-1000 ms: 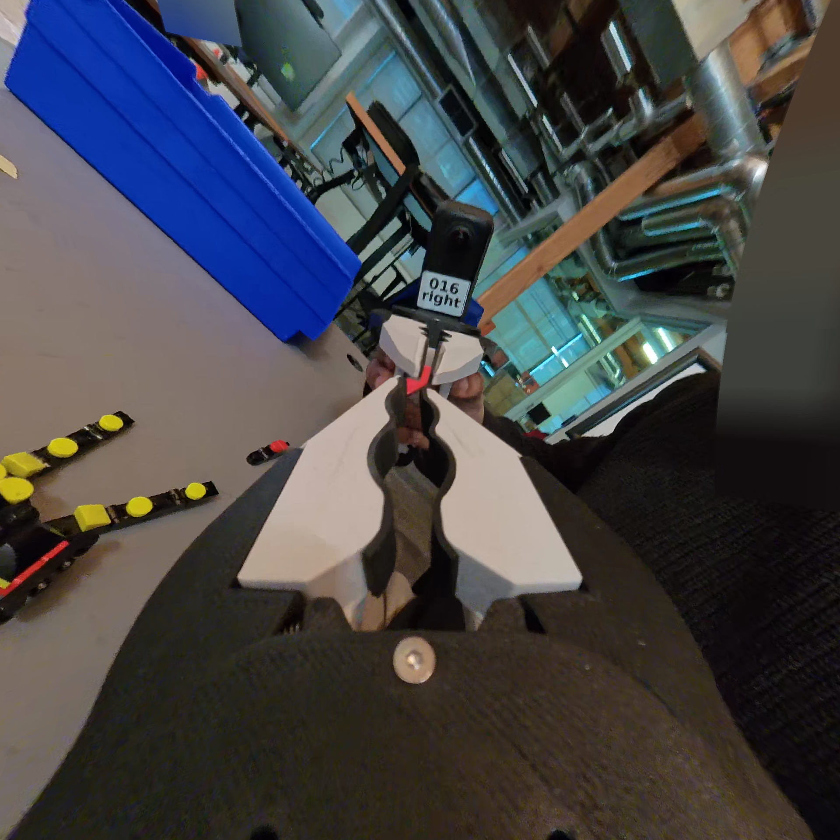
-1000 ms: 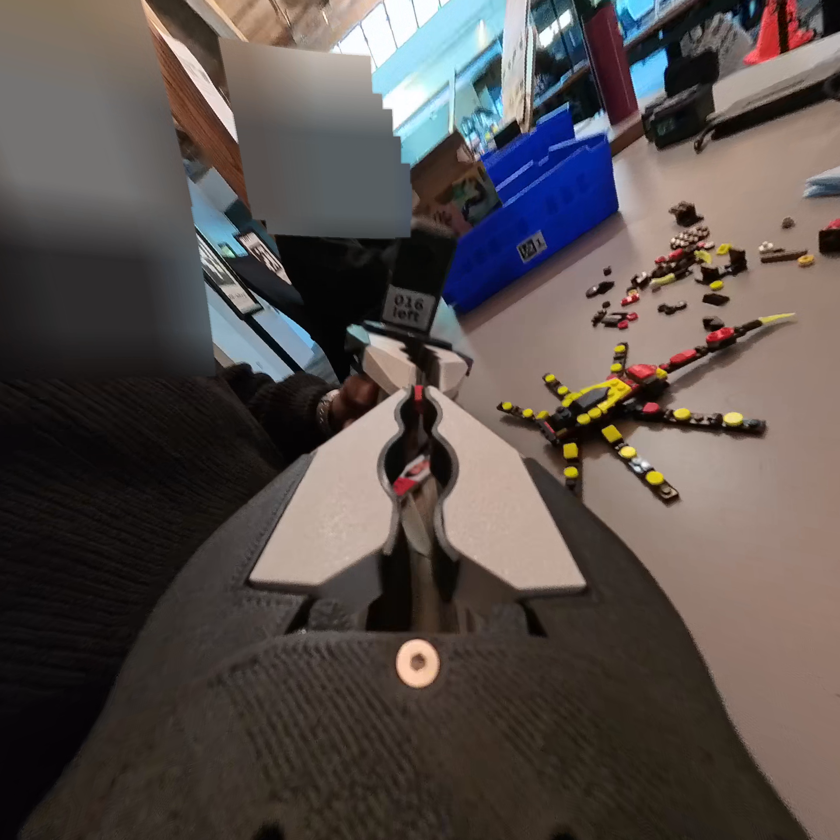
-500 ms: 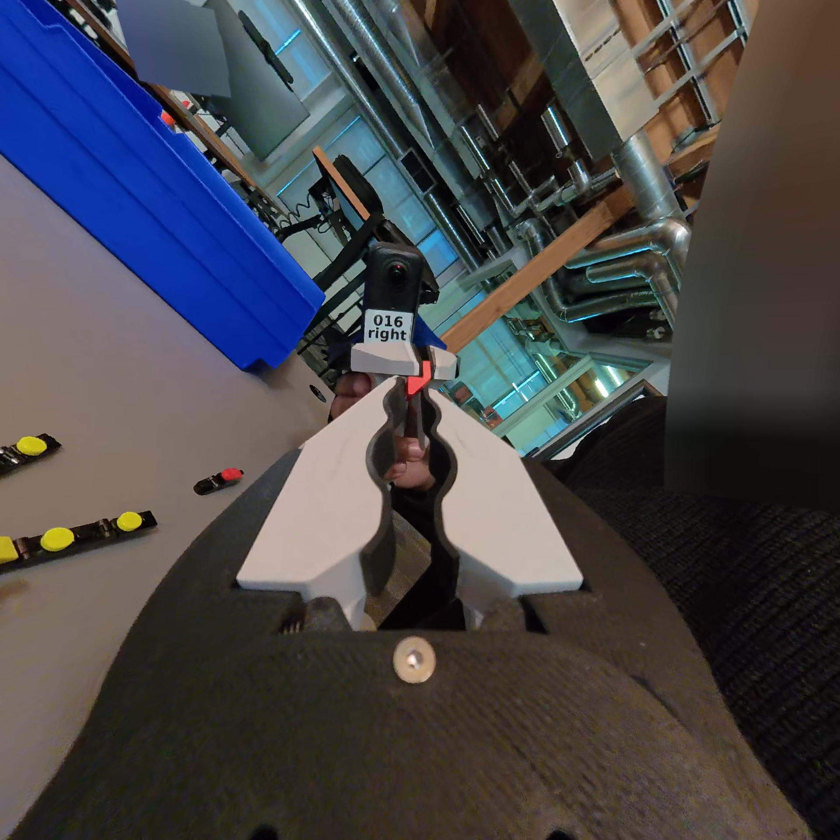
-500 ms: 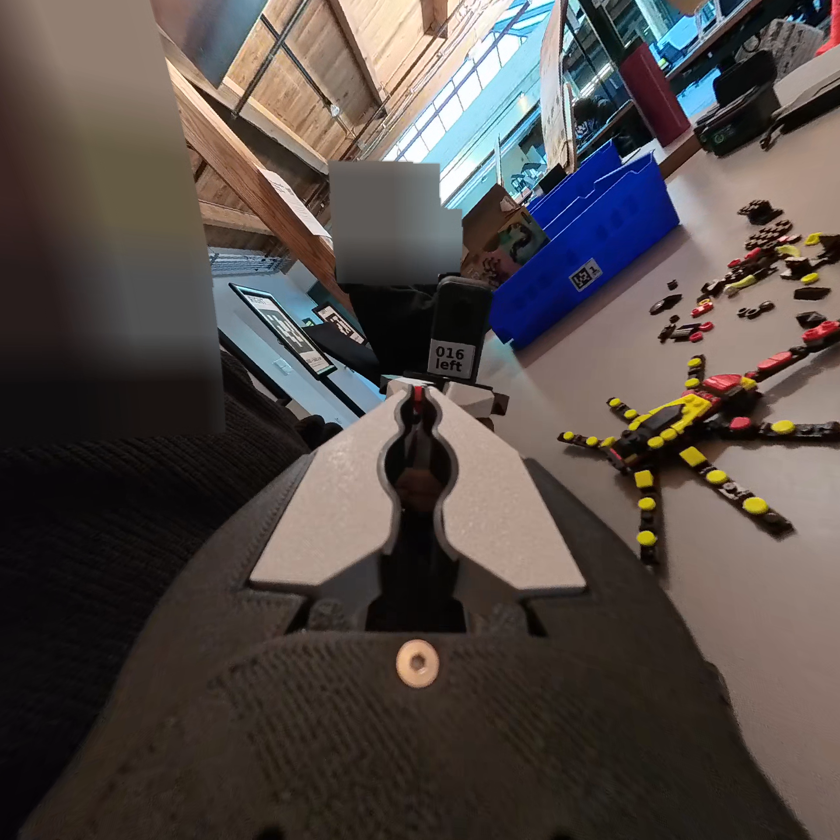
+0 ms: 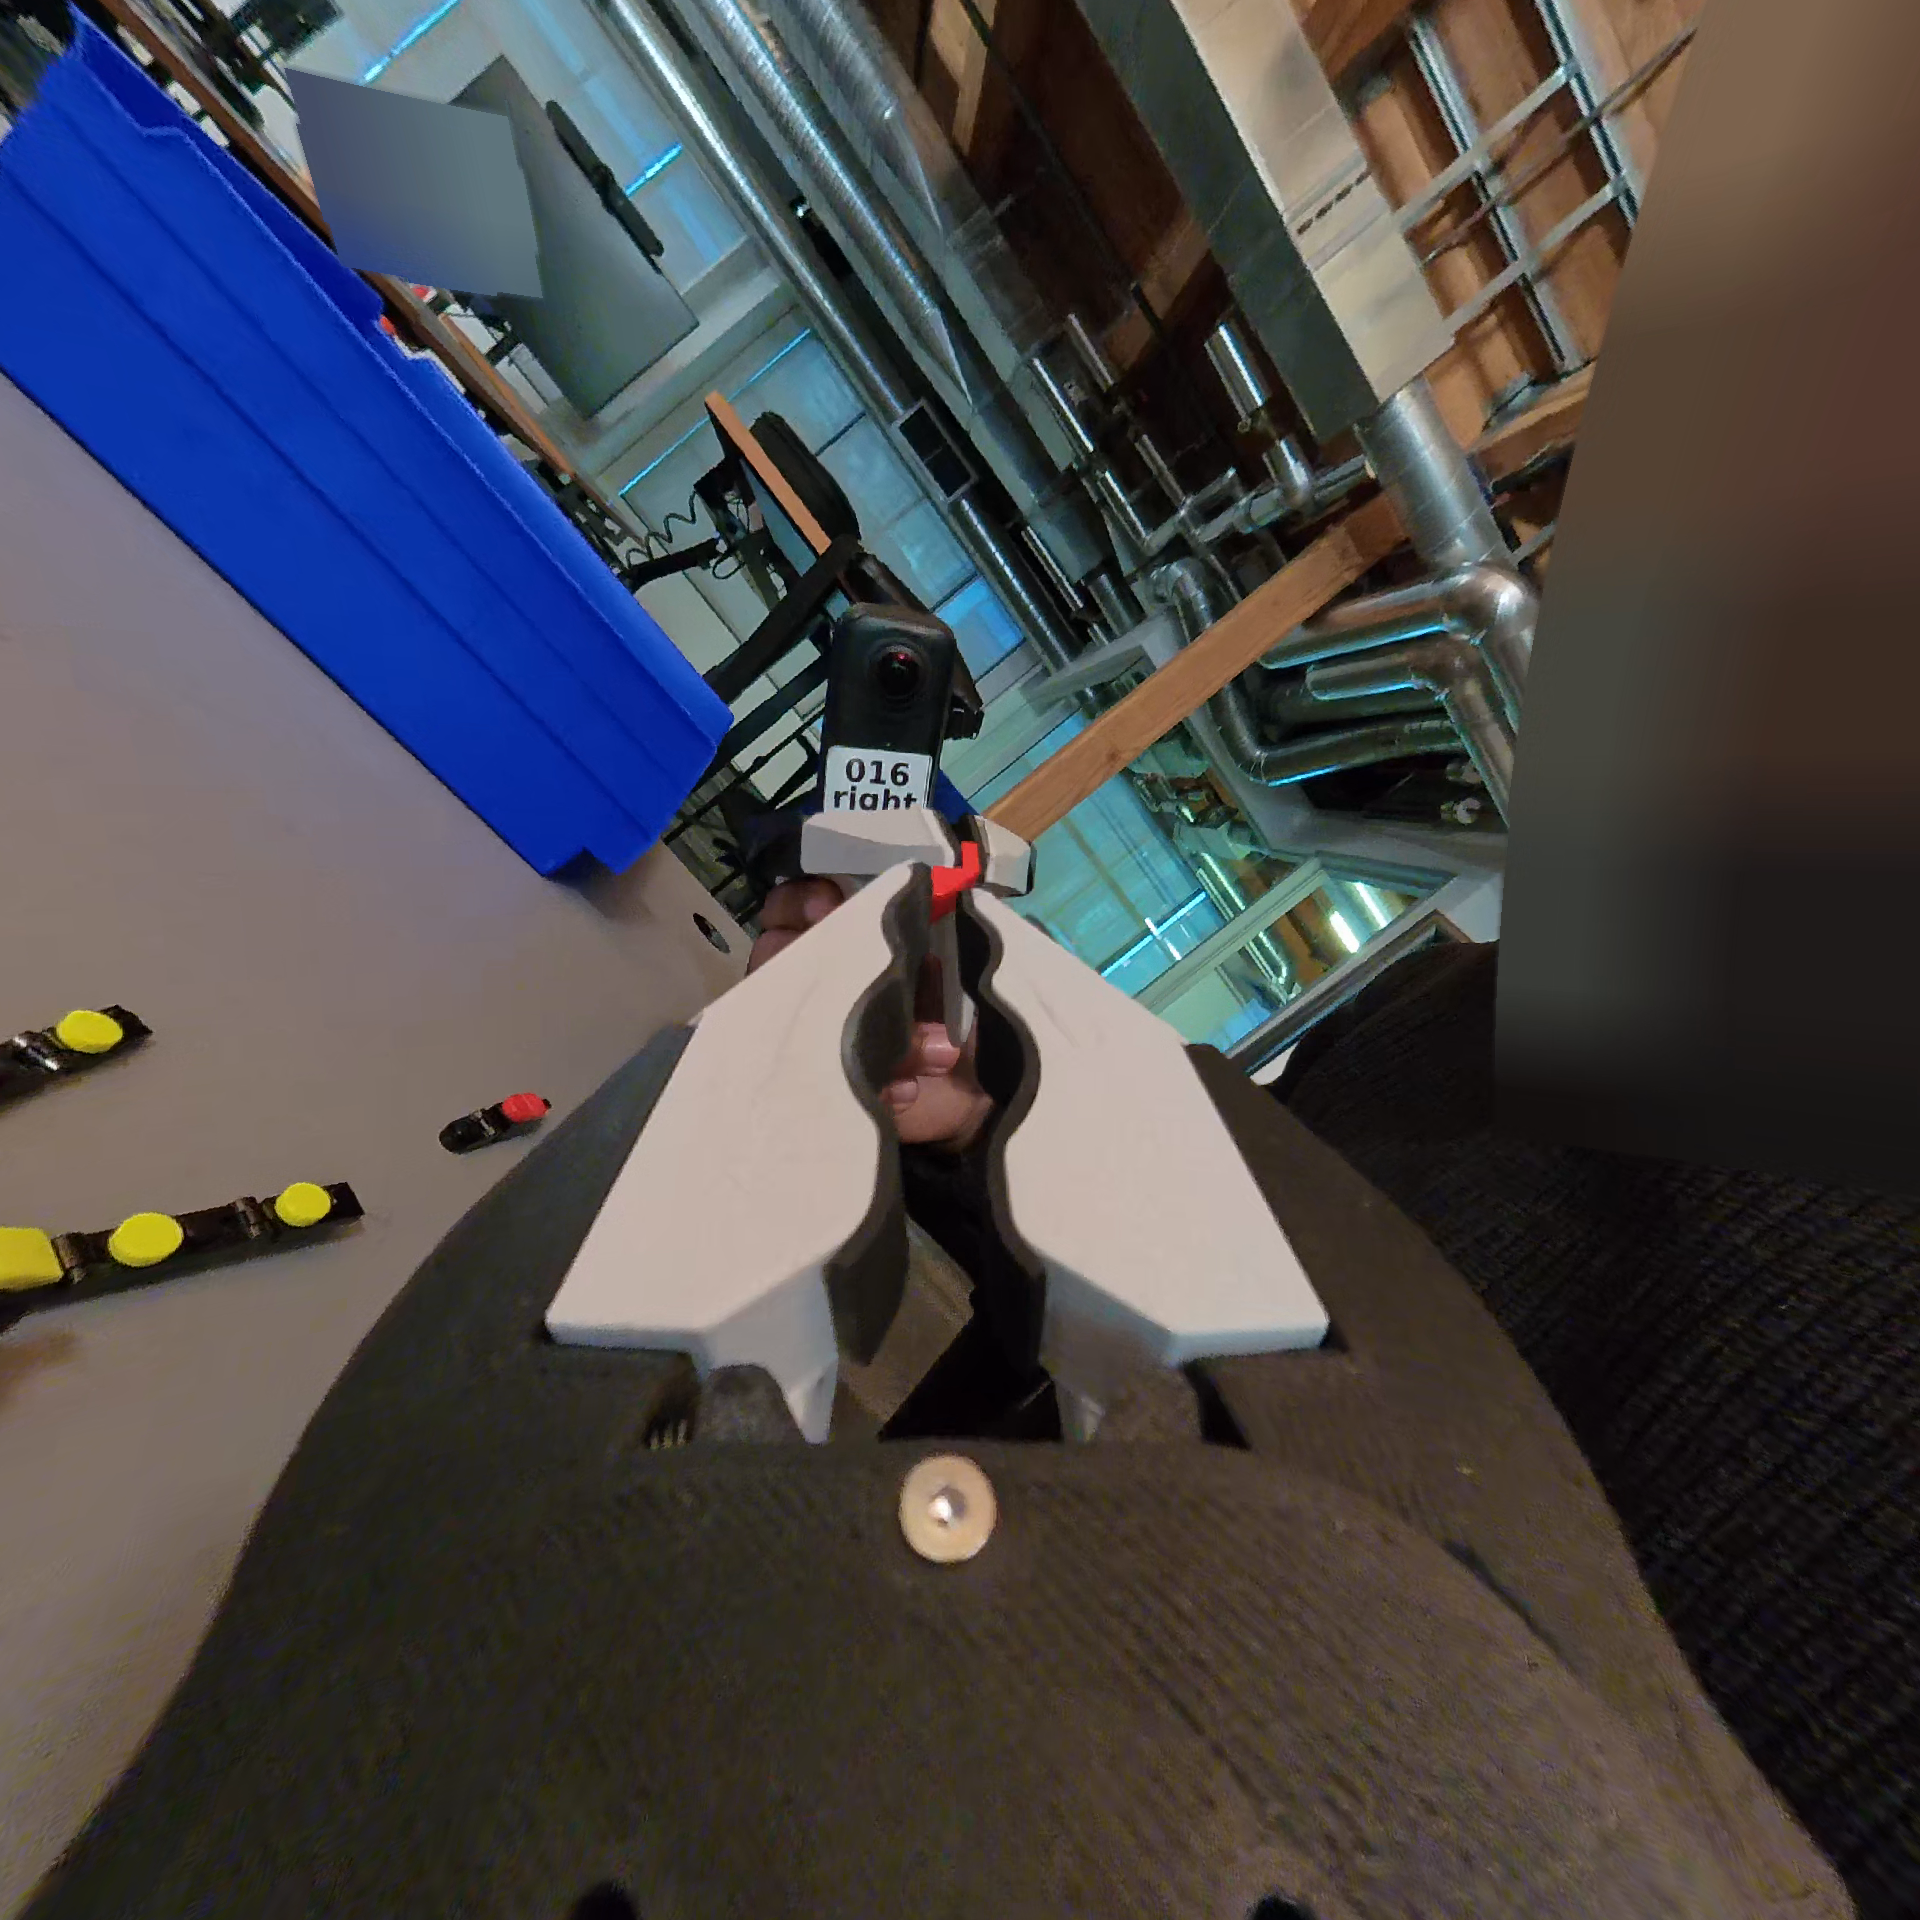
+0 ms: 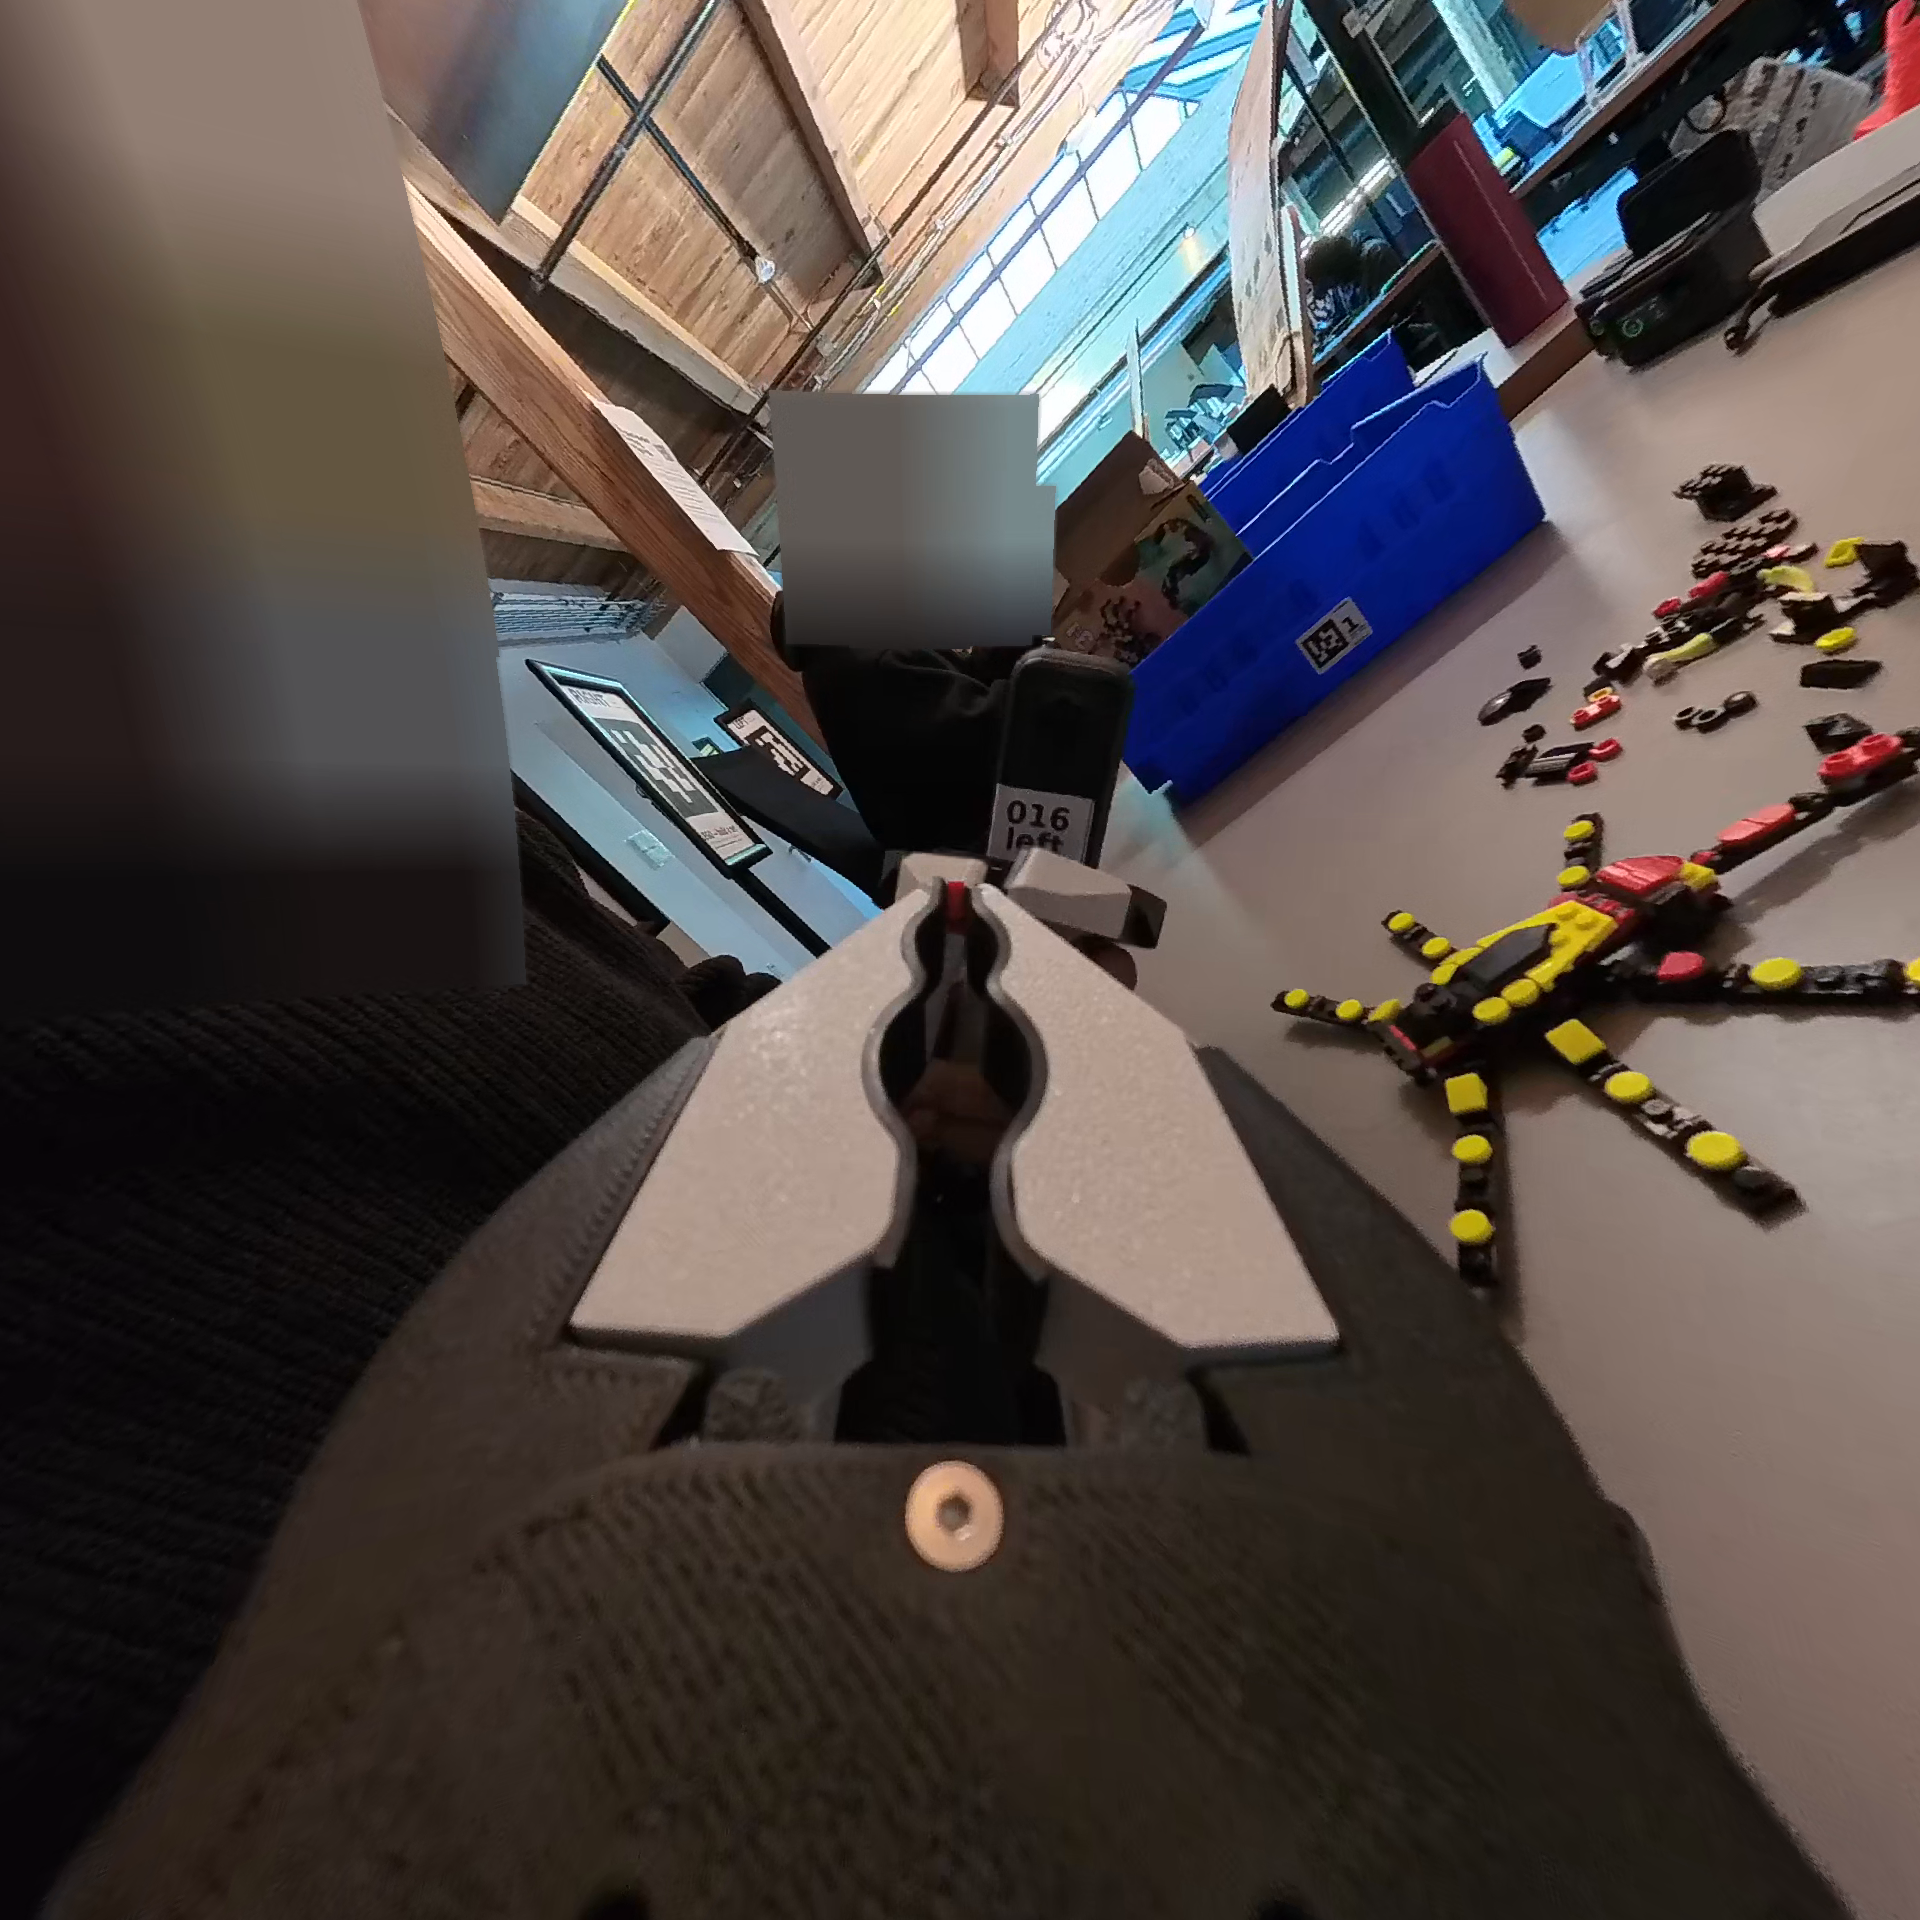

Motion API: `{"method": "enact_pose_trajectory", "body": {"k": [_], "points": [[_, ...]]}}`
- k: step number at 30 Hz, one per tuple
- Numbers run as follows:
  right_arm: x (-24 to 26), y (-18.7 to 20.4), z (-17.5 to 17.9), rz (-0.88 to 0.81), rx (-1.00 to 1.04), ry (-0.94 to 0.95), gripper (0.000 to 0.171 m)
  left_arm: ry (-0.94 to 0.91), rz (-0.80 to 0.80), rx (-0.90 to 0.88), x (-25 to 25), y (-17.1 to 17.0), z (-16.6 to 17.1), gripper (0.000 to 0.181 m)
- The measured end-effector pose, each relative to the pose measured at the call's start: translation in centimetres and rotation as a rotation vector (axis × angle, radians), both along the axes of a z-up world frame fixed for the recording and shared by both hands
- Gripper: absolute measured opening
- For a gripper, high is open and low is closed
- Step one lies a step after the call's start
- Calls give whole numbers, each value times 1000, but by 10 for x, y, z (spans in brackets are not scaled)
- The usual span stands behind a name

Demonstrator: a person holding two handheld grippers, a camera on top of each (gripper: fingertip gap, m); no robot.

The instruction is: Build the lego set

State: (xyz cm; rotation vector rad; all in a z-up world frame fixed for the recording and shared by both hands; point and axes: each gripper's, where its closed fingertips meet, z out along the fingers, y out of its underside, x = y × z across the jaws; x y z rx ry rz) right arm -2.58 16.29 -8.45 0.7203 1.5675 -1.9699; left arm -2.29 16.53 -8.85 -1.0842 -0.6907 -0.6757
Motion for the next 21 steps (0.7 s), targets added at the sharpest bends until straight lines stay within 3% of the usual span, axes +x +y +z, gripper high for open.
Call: {"method": "enact_pose_trajectory", "body": {"k": [21], "points": [[-2,-4,5,-40,-143,-161,0,0,4,31,0,-2,5,2]]}}
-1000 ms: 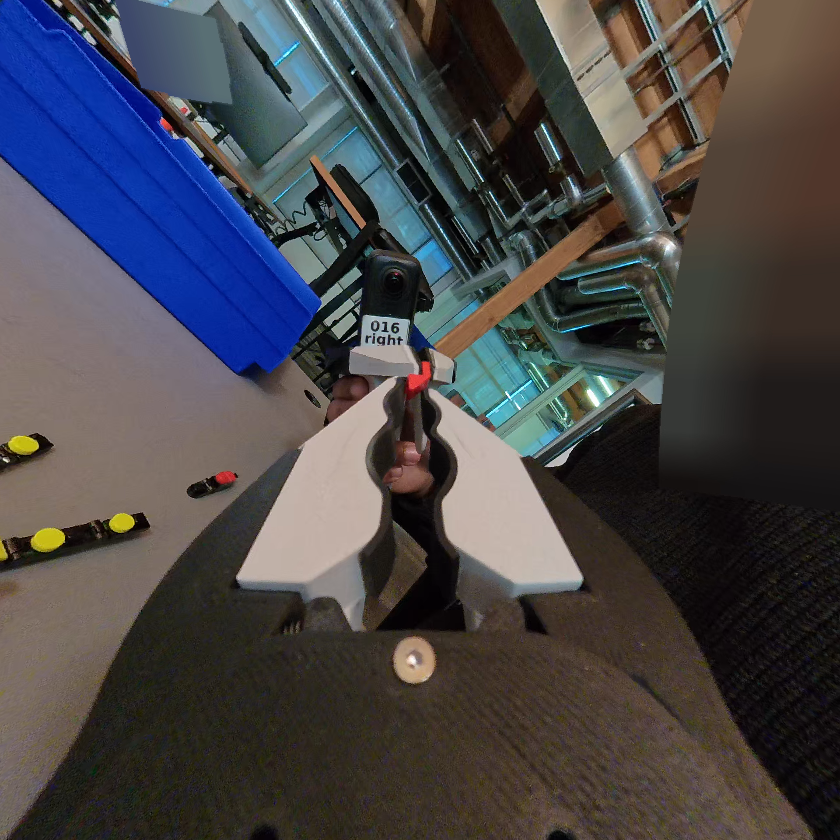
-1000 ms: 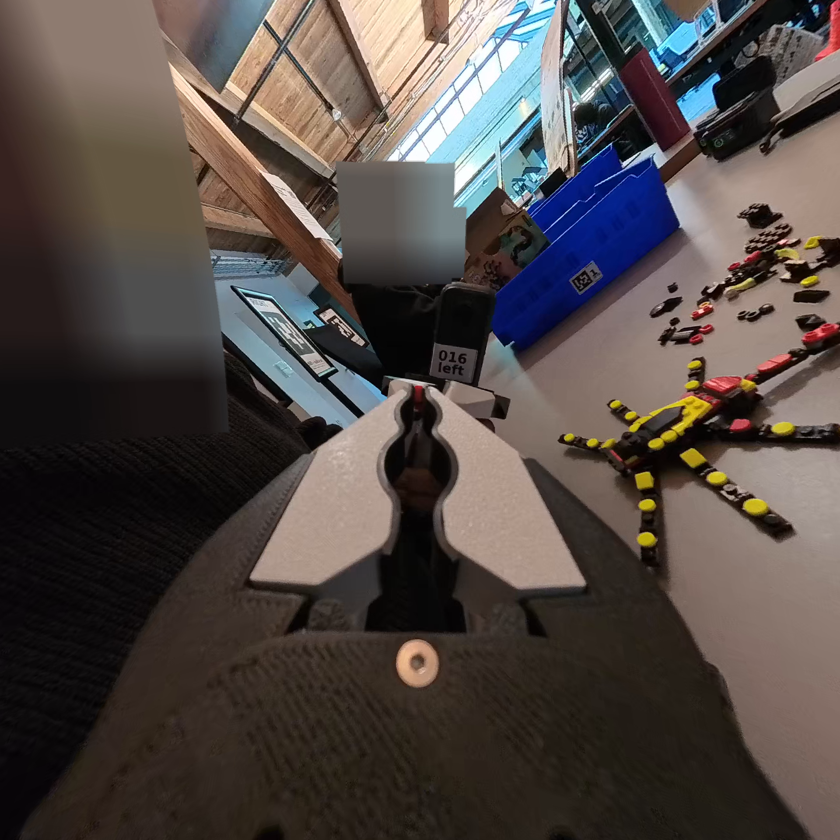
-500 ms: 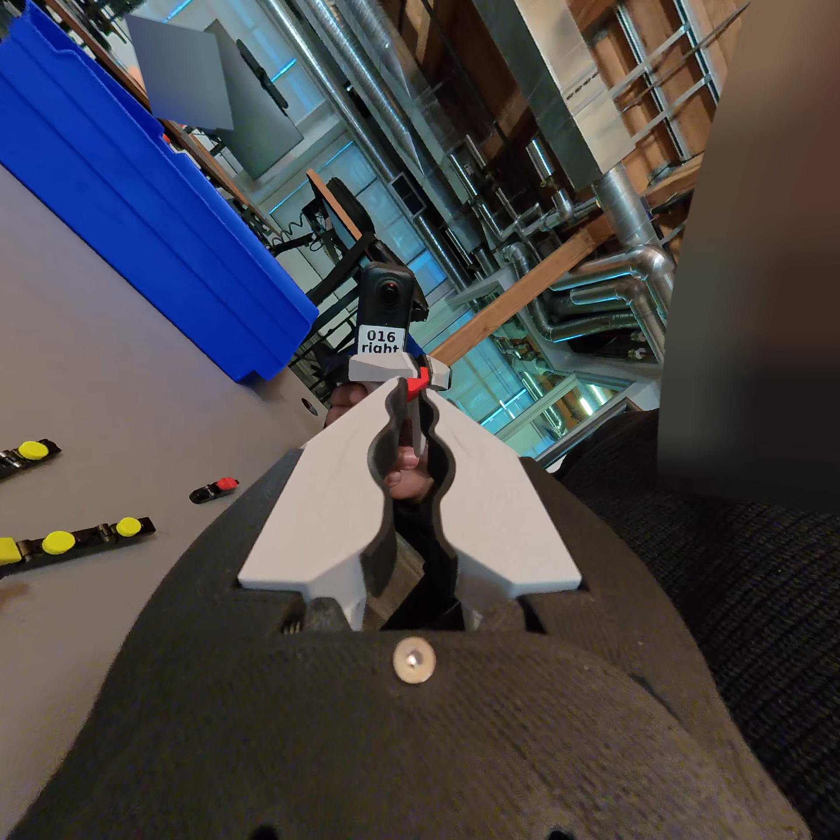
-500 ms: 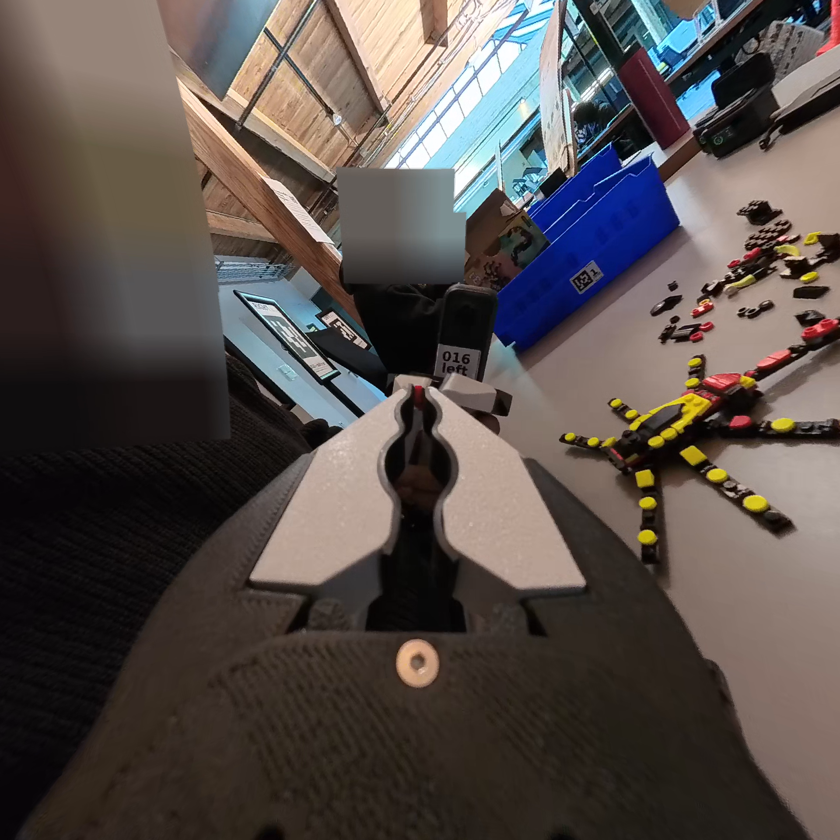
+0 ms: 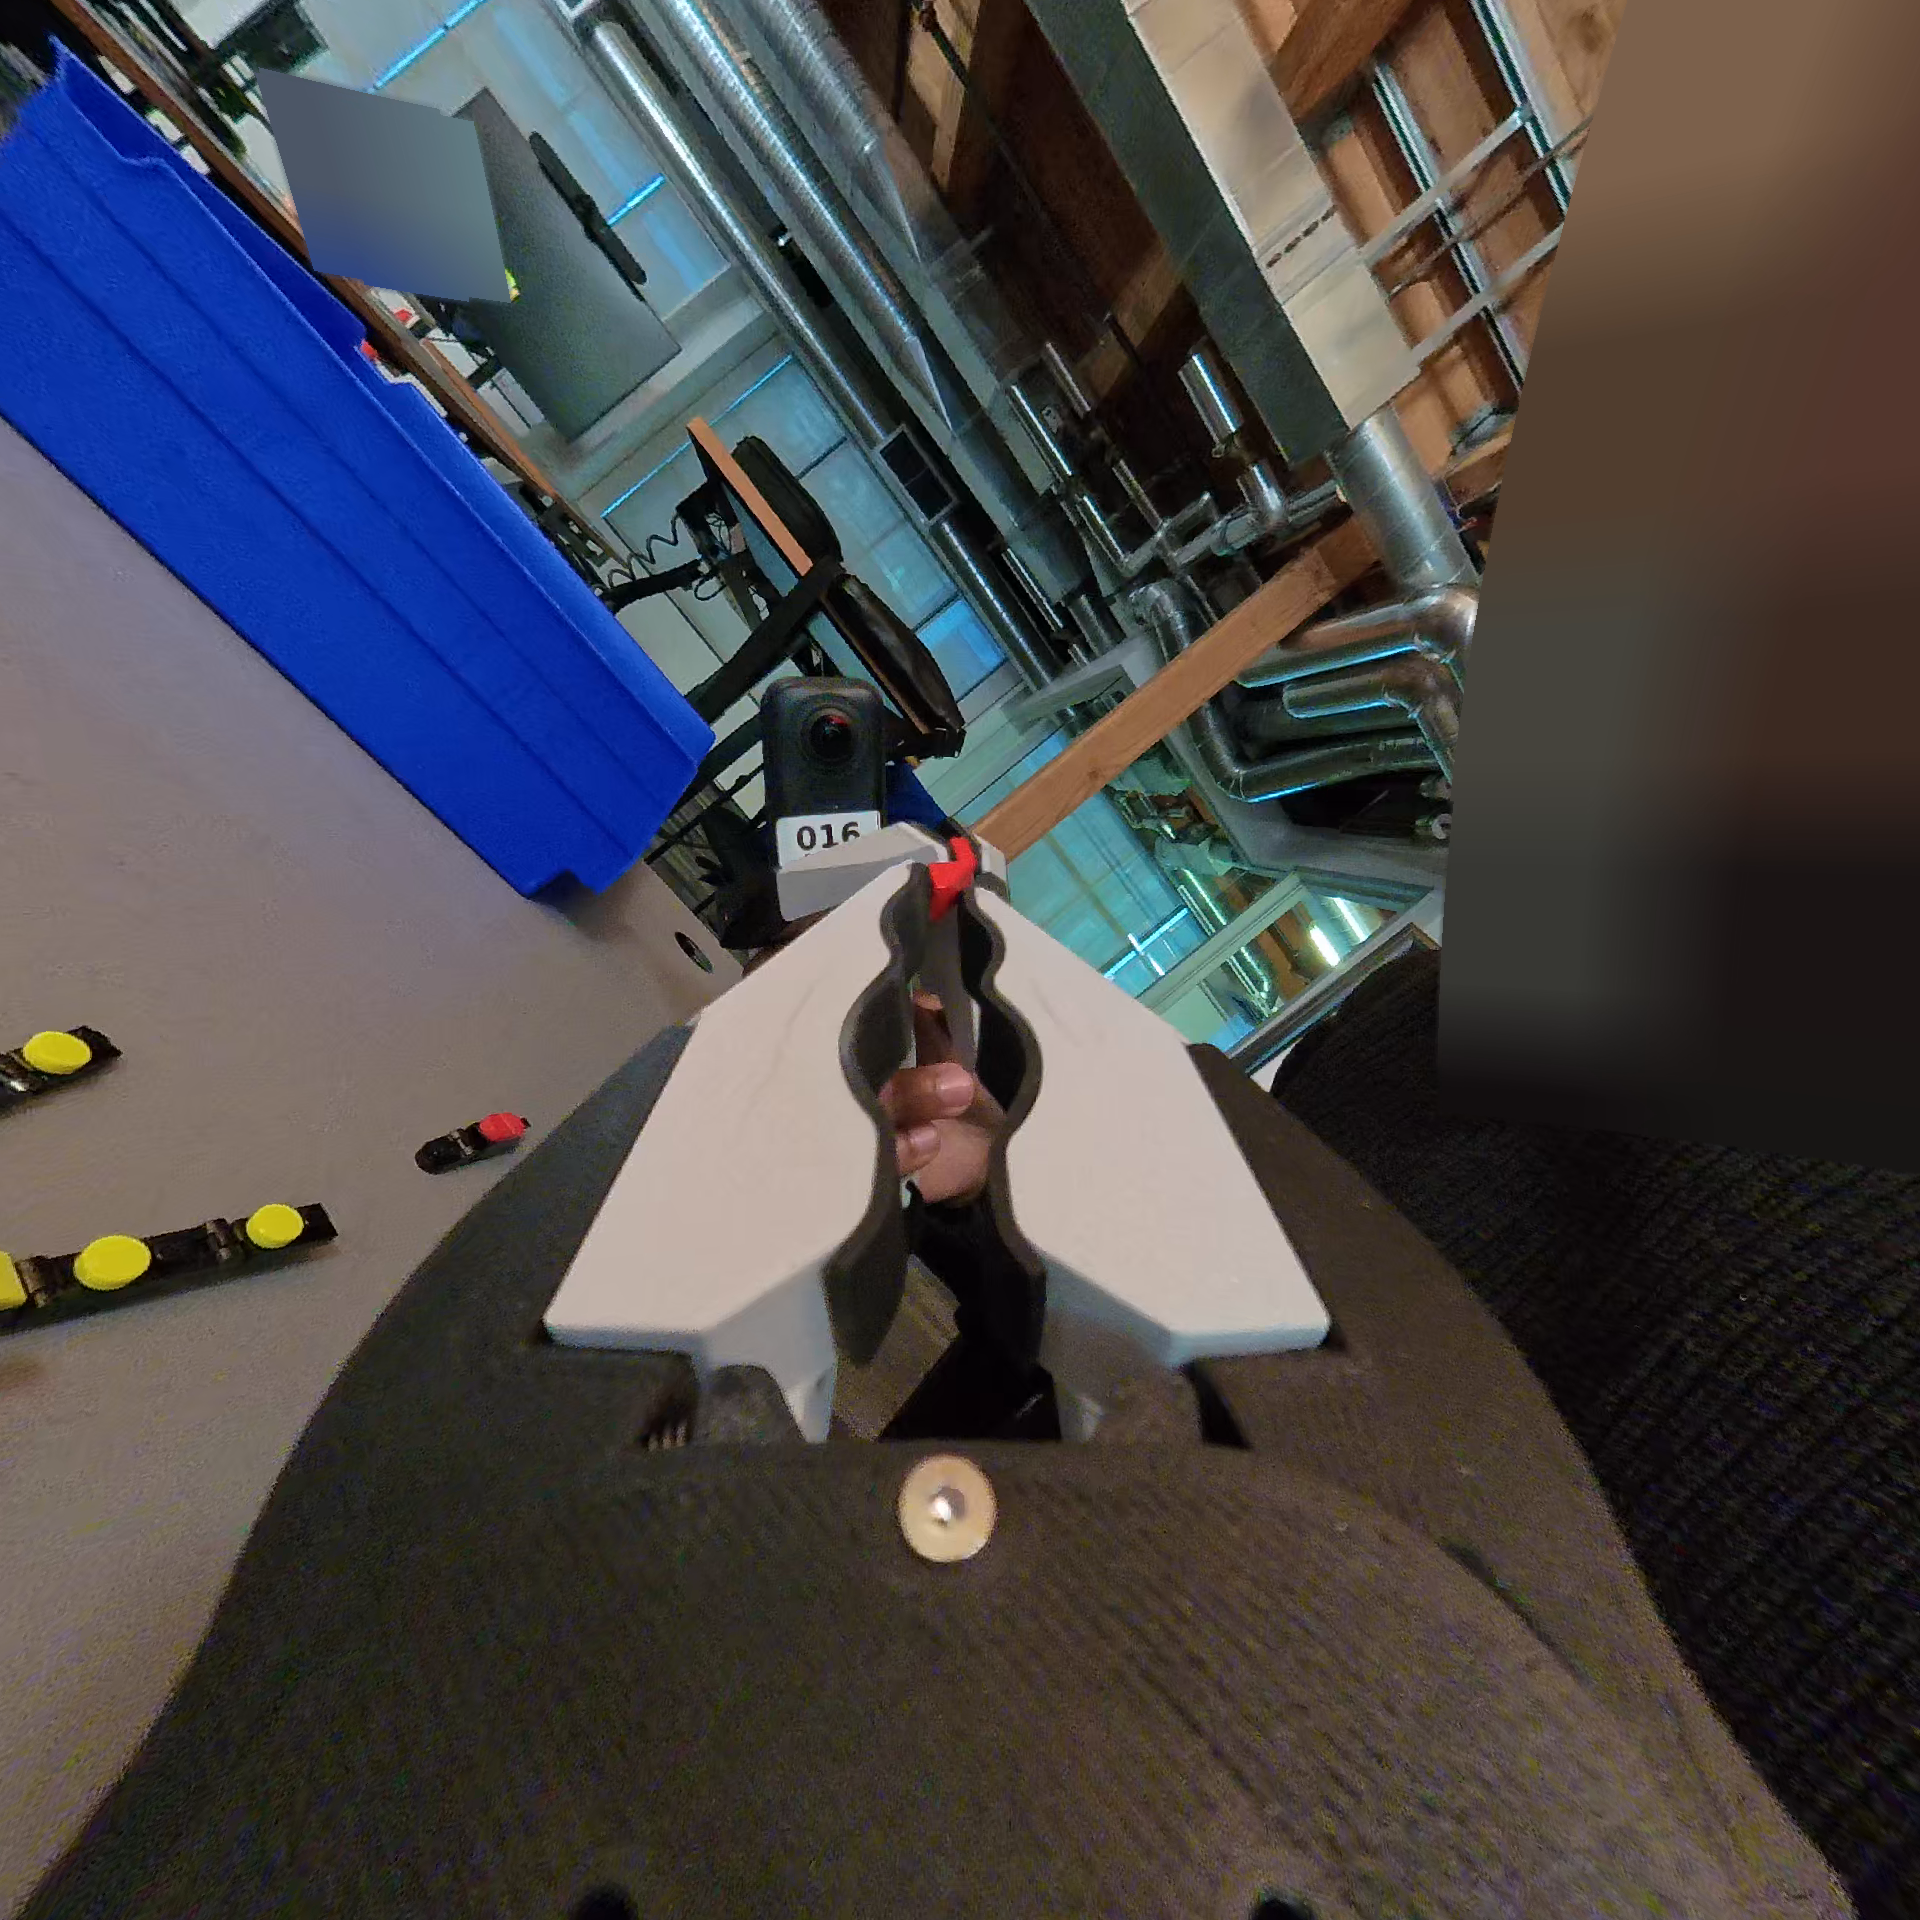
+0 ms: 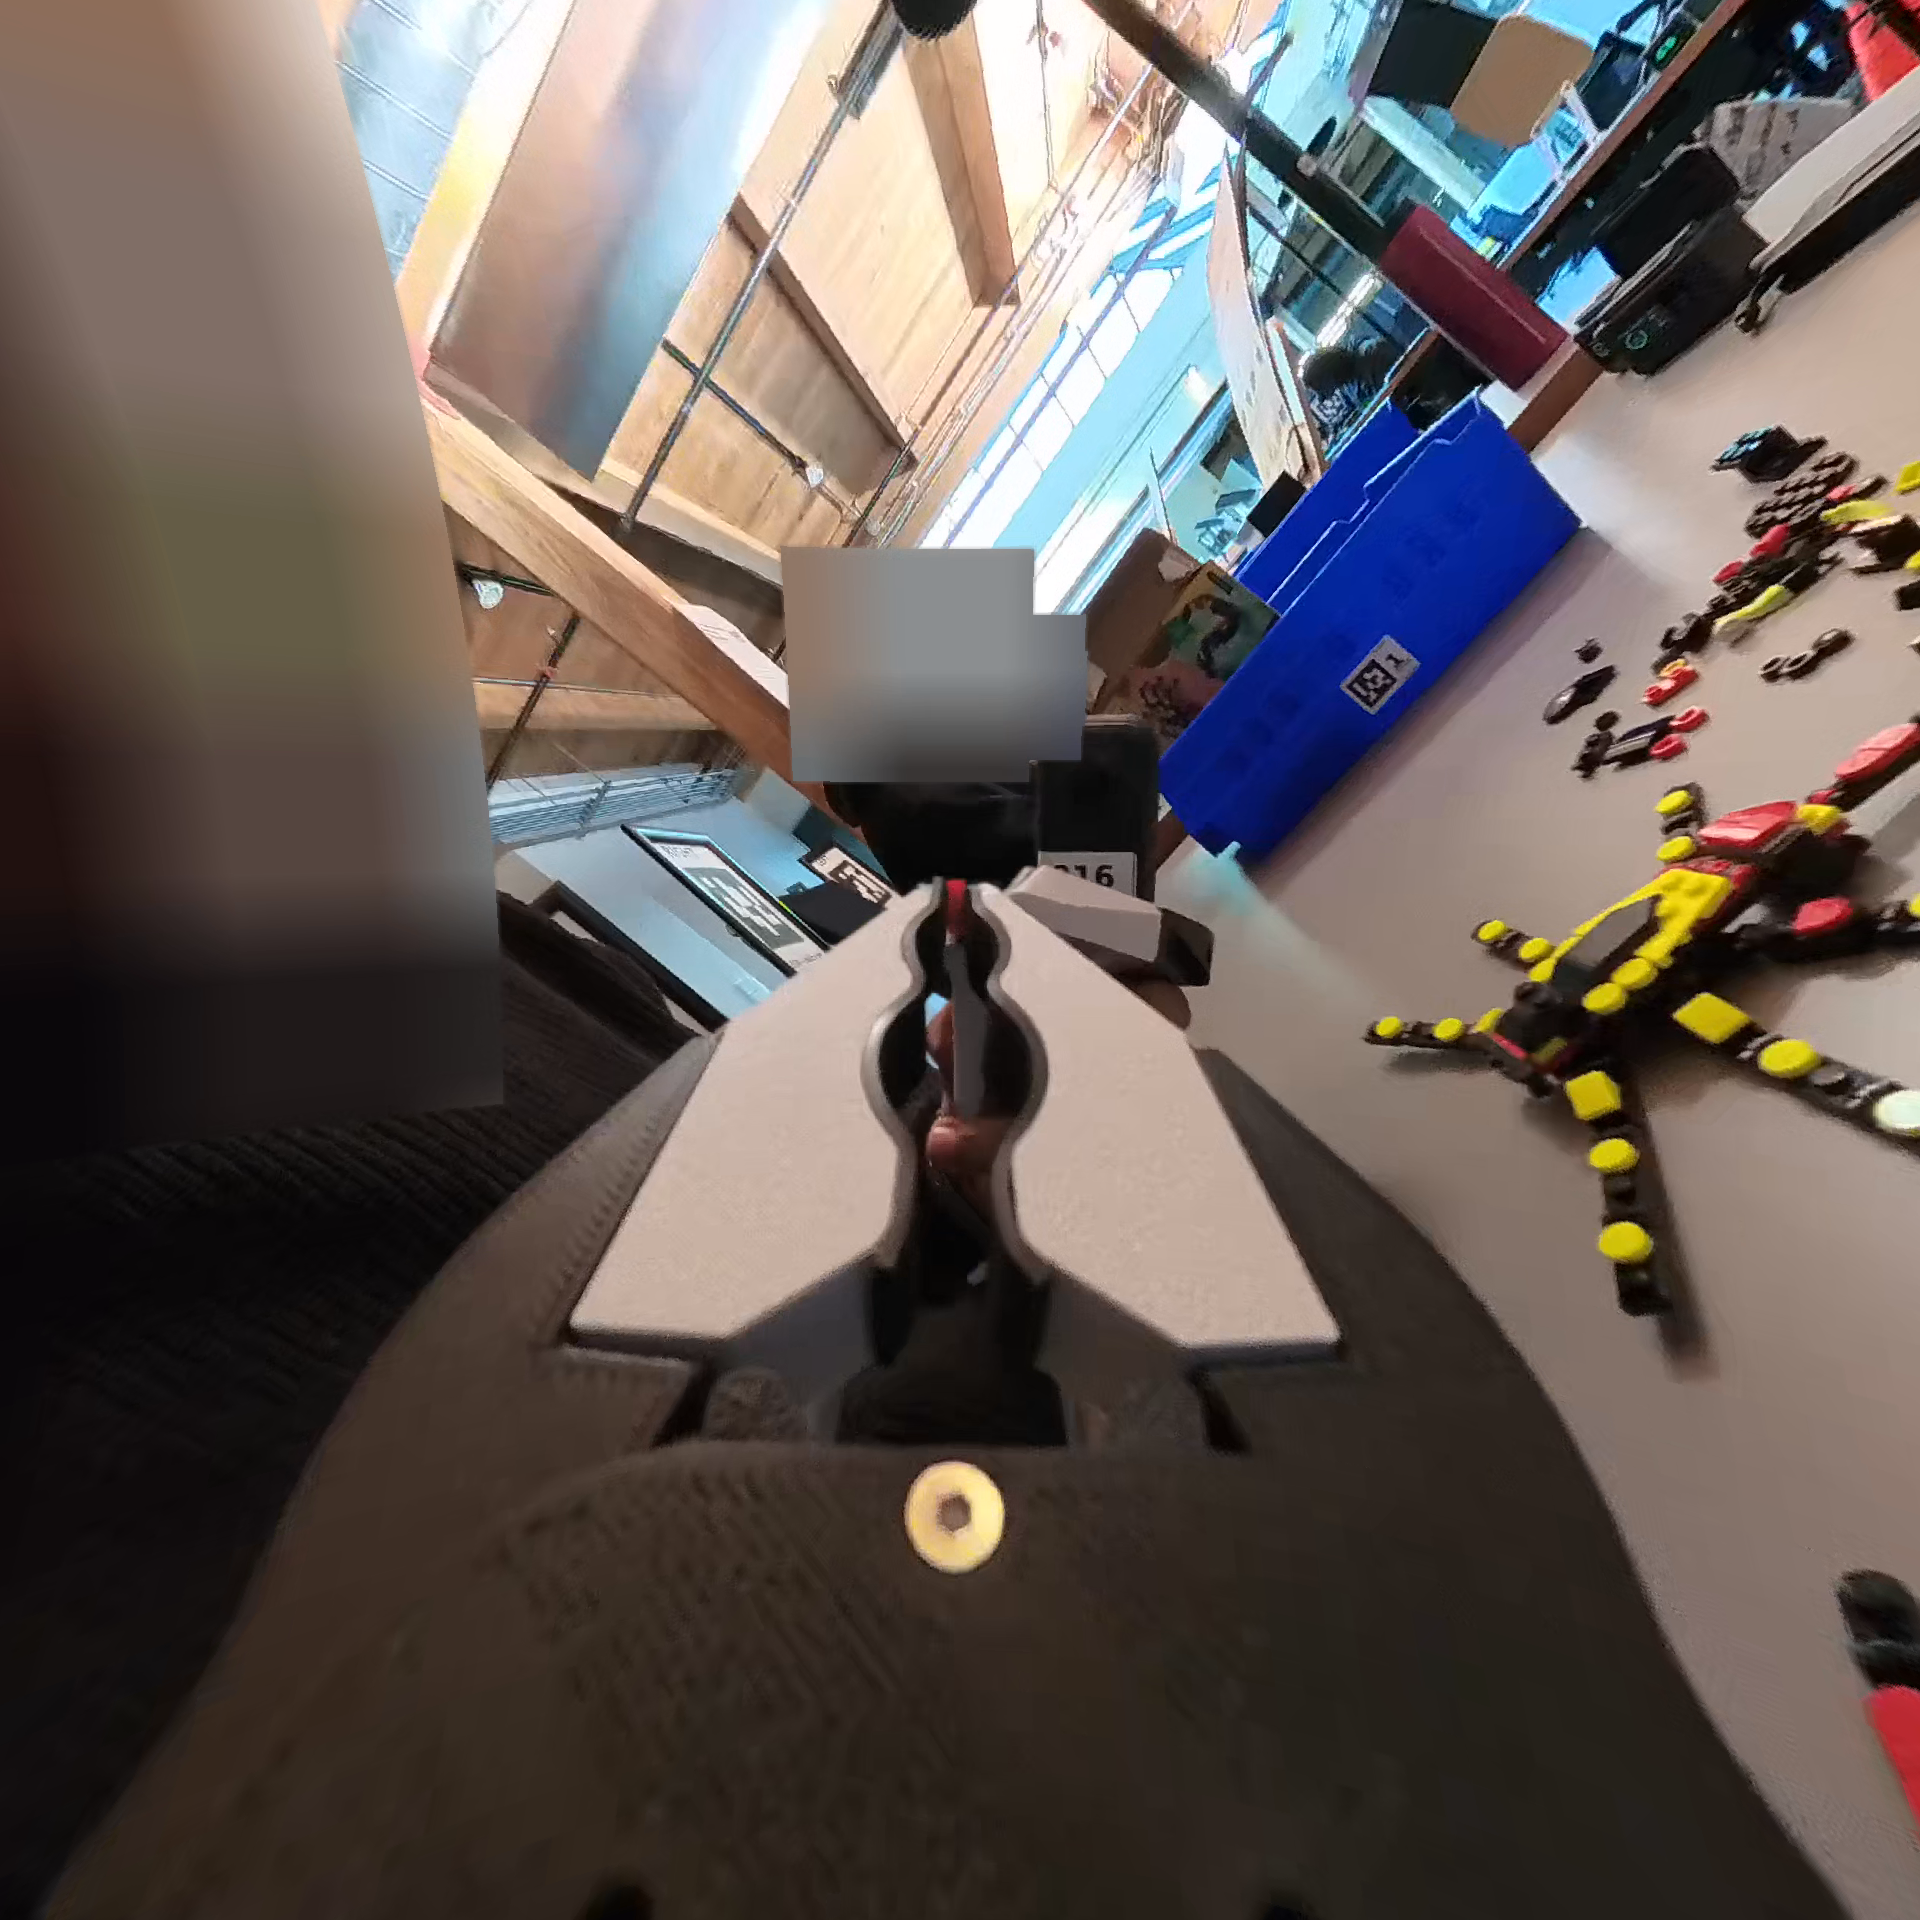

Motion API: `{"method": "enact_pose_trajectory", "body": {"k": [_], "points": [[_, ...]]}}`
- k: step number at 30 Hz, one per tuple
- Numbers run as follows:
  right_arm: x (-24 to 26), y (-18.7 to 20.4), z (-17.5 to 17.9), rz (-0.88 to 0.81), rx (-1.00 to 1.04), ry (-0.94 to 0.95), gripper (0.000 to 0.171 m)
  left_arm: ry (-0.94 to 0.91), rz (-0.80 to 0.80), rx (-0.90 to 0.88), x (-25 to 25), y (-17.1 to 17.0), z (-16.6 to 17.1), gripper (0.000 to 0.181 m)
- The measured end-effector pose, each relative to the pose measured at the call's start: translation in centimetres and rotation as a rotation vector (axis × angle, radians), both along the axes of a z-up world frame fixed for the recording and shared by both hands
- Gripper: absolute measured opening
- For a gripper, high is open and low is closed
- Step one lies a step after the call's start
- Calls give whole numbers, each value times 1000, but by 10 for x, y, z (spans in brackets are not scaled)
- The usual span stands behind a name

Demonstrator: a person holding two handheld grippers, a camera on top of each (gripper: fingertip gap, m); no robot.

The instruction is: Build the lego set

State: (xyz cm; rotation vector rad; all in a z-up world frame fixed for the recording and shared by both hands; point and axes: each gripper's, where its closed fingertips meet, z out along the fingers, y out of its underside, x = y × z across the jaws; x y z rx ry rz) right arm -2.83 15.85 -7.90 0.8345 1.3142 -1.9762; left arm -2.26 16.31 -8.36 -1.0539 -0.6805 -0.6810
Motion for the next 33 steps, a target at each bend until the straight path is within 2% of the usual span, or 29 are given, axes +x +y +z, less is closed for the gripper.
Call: {"method": "enact_pose_trajectory", "body": {"k": [15,20,21,23,27,30,33], "points": [[1,-2,-2,17,25,19,0,-14,-27,2,2,-1,-2,1],[-12,15,-5,-70,150,112,15,-18,-11,-6,-4,-5,-3,0],[-15,22,-7,-97,186,138,9,-18,-5,-13,-5,-6,-4,0],[-23,36,-16,-149,301,190,6,-23,1,-26,-8,-8,-7,0],[-29,57,-68,-167,755,350,22,-59,-6,-102,-12,-5,-21,0],[-24,67,-114,-82,1117,522,26,-113,-34,-151,-12,-1,-35,0],[-16,67,-149,42,1325,616,29,-165,-74,-198,-9,4,-49,0]]}}
